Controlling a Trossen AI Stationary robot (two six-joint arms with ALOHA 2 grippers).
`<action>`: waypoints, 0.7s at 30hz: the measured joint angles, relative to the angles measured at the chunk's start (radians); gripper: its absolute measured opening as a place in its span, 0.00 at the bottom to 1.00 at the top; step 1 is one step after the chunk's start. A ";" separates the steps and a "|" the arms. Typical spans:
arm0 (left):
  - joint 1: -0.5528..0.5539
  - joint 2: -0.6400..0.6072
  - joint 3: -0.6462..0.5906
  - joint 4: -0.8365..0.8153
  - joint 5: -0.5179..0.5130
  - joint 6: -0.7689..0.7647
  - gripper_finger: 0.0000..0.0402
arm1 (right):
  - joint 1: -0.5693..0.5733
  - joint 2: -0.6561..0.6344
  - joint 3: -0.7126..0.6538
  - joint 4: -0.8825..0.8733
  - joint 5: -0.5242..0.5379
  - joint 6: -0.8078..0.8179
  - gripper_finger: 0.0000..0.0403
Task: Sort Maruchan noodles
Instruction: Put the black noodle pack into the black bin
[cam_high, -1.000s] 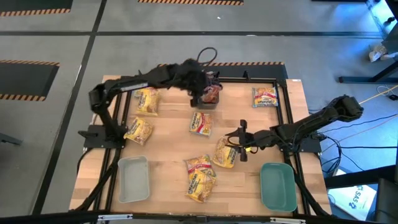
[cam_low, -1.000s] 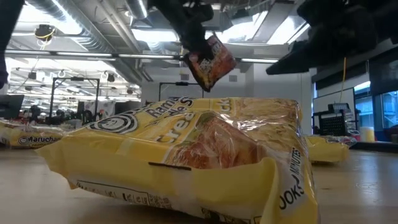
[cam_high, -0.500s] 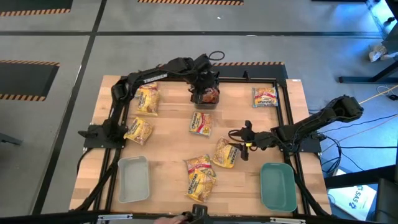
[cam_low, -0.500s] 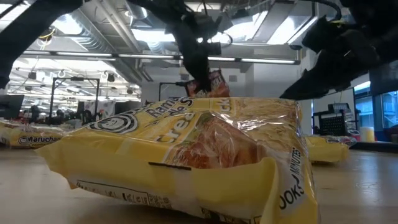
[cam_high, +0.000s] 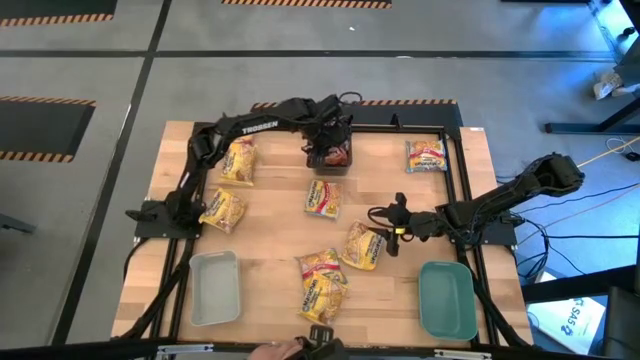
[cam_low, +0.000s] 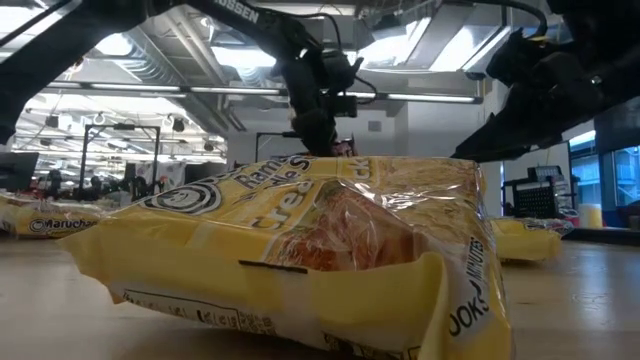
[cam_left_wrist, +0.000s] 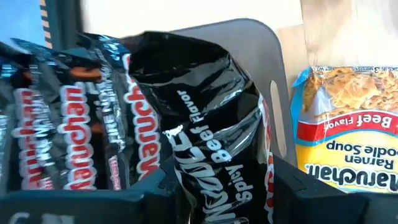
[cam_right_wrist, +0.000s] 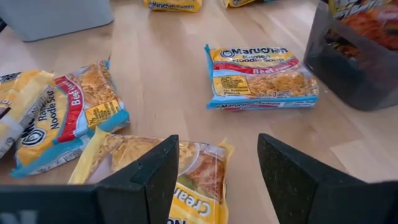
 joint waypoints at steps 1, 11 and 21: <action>-0.002 0.004 -0.002 -0.001 0.003 0.002 0.31 | 0.000 0.000 0.000 0.000 0.001 -0.003 0.51; -0.039 0.006 -0.017 0.057 -0.007 -0.017 0.49 | 0.000 0.000 0.000 -0.001 0.001 -0.007 0.51; -0.090 -0.033 -0.017 0.058 -0.128 -0.013 0.54 | 0.000 0.000 0.000 -0.002 -0.009 -0.012 0.51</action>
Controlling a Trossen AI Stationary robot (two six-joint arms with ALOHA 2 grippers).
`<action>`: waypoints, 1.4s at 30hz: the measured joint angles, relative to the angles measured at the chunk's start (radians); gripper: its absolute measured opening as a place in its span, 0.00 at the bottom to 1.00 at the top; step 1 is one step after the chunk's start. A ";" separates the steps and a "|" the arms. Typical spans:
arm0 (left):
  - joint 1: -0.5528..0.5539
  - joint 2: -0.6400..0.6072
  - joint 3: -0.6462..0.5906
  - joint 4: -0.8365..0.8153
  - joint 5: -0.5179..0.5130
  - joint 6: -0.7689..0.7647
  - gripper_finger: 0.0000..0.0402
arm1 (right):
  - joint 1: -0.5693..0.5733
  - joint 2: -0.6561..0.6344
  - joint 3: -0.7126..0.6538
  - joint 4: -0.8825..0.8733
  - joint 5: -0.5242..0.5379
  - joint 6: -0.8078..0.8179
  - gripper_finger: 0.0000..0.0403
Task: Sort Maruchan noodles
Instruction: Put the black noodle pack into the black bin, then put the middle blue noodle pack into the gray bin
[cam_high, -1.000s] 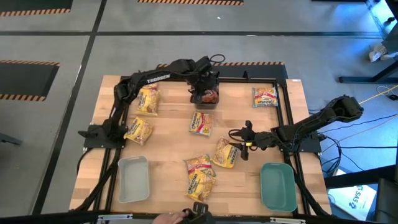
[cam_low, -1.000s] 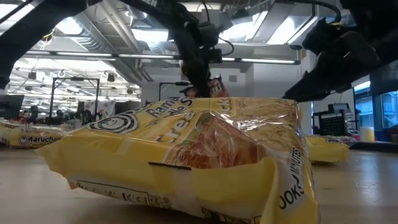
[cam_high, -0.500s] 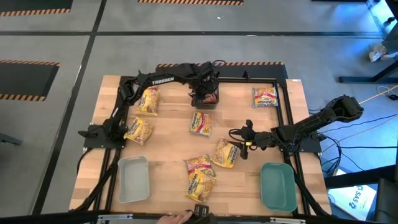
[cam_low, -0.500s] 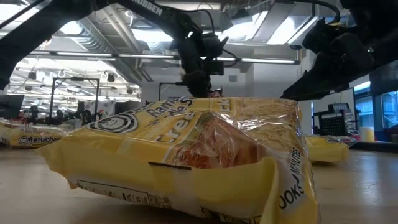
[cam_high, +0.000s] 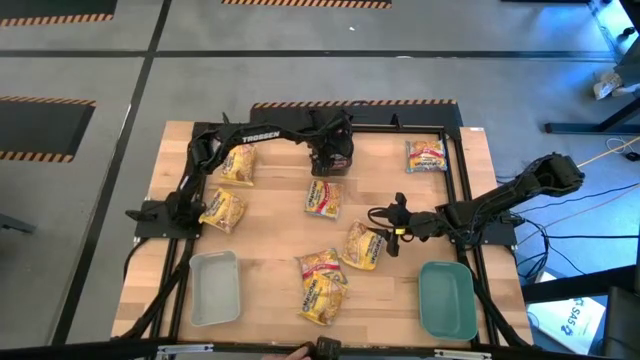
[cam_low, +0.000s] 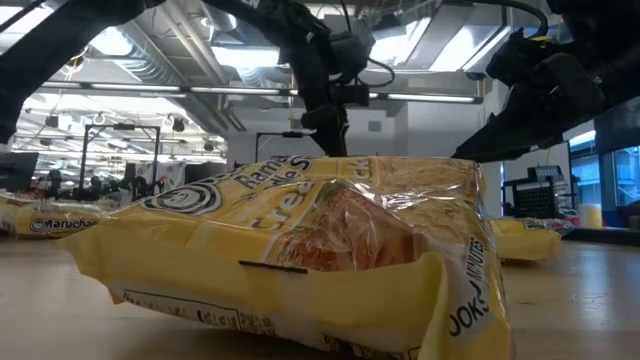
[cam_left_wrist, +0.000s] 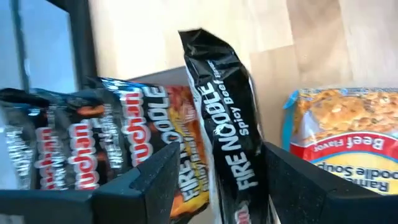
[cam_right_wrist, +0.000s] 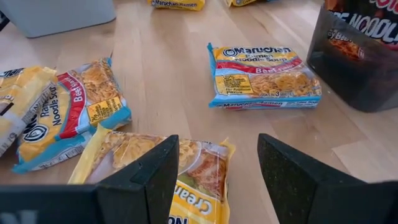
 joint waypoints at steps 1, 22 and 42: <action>0.000 -0.006 0.000 -0.002 -0.004 0.000 0.54 | 0.000 0.000 0.000 0.000 0.000 -0.001 0.51; 0.022 -0.024 -0.106 0.152 -0.022 -0.034 0.54 | 0.000 0.000 0.000 0.000 0.000 -0.017 0.51; -0.090 -0.295 -0.172 -0.009 -0.030 -0.489 0.54 | -0.001 0.000 0.002 0.070 0.002 -0.018 0.51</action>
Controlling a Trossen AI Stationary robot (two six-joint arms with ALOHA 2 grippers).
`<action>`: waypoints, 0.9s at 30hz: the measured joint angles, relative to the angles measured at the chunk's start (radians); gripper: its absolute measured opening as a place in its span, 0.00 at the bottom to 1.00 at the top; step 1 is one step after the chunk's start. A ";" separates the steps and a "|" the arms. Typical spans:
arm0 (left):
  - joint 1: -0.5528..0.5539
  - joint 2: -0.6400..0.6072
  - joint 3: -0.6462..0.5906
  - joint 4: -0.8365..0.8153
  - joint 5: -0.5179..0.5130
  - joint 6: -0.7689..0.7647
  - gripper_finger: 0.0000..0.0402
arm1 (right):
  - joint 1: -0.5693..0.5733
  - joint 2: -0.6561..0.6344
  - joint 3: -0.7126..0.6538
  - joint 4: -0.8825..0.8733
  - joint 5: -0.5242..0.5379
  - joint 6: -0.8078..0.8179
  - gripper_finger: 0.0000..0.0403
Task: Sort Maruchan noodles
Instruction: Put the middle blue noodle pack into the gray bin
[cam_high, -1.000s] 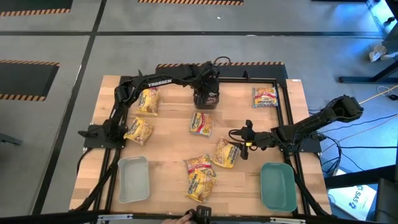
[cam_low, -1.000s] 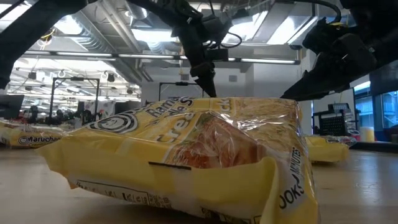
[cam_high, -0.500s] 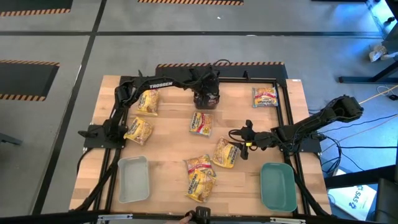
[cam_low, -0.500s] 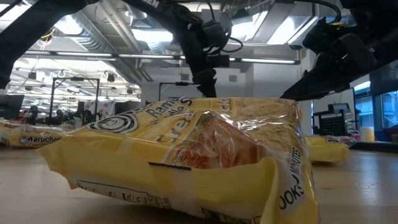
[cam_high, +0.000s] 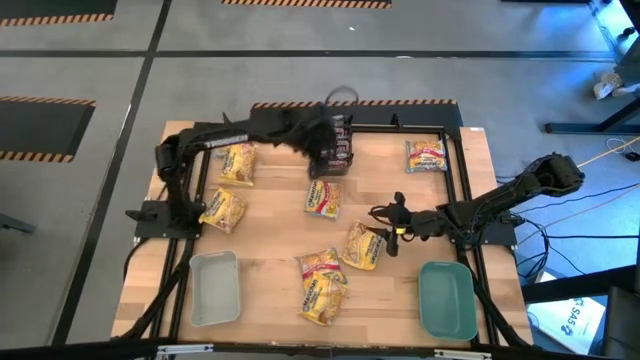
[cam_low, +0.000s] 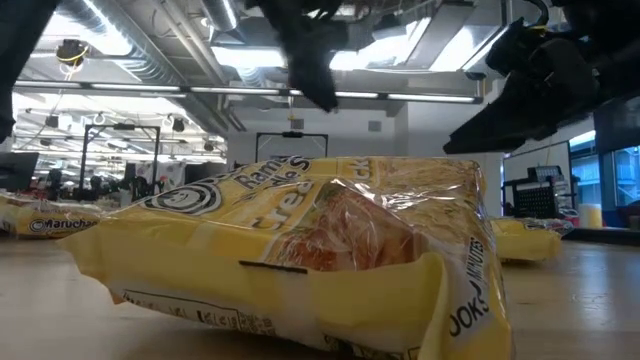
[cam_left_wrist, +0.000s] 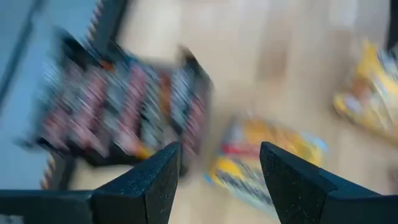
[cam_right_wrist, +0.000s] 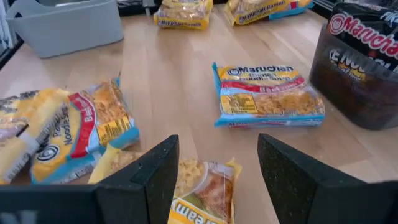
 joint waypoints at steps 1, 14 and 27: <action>-0.017 -0.022 -0.054 0.025 -0.001 -0.025 0.54 | -0.006 0.000 0.000 0.001 0.000 0.001 0.51; -0.223 -0.396 -0.957 0.930 -0.138 -0.339 0.54 | -0.277 0.051 0.067 0.021 -0.190 0.010 0.51; -0.245 -0.212 -1.140 1.375 -0.110 -0.377 0.54 | -0.476 0.434 0.311 0.021 -0.275 -0.086 0.51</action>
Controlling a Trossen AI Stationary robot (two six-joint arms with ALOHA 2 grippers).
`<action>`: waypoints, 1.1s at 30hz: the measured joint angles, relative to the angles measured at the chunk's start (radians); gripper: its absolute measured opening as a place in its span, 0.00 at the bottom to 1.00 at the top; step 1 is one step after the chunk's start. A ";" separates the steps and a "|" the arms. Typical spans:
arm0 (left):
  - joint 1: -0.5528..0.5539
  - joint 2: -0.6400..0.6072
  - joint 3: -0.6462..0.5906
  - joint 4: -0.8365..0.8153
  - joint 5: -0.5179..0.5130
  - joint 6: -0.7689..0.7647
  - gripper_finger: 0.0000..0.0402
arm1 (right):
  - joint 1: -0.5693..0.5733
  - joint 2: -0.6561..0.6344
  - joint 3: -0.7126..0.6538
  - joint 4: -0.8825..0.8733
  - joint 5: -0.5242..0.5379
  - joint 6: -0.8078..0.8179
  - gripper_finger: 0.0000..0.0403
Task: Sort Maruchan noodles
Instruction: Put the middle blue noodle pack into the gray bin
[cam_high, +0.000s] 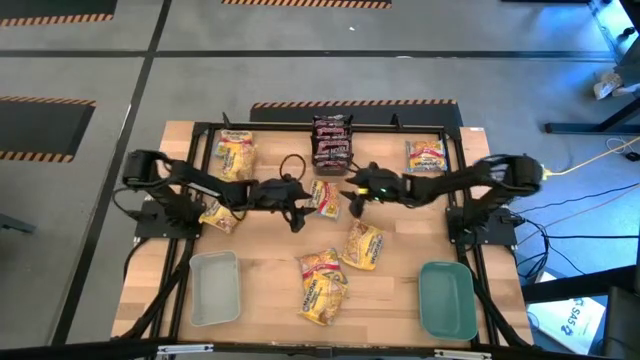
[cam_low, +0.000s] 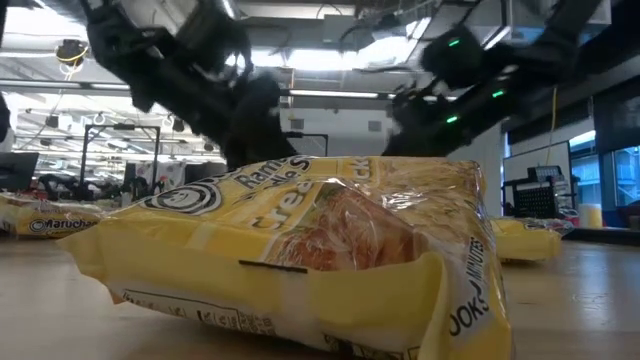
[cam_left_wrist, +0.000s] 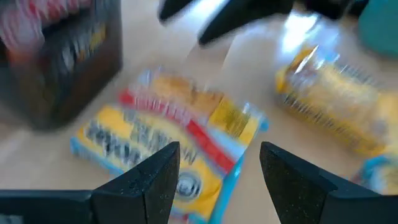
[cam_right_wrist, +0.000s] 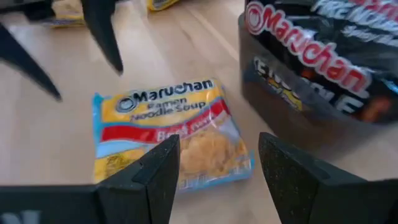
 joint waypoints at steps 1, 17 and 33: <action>0.000 0.025 -0.002 0.008 -0.004 -0.004 0.54 | -0.009 0.024 0.018 -0.007 0.003 -0.018 0.51; 0.003 0.116 0.001 0.022 -0.021 -0.047 0.53 | 0.051 0.195 0.170 -0.194 -0.068 -0.065 0.51; 0.092 -0.011 -0.001 -0.063 0.090 -0.202 0.55 | 0.151 0.175 0.162 -0.174 0.060 -0.152 0.51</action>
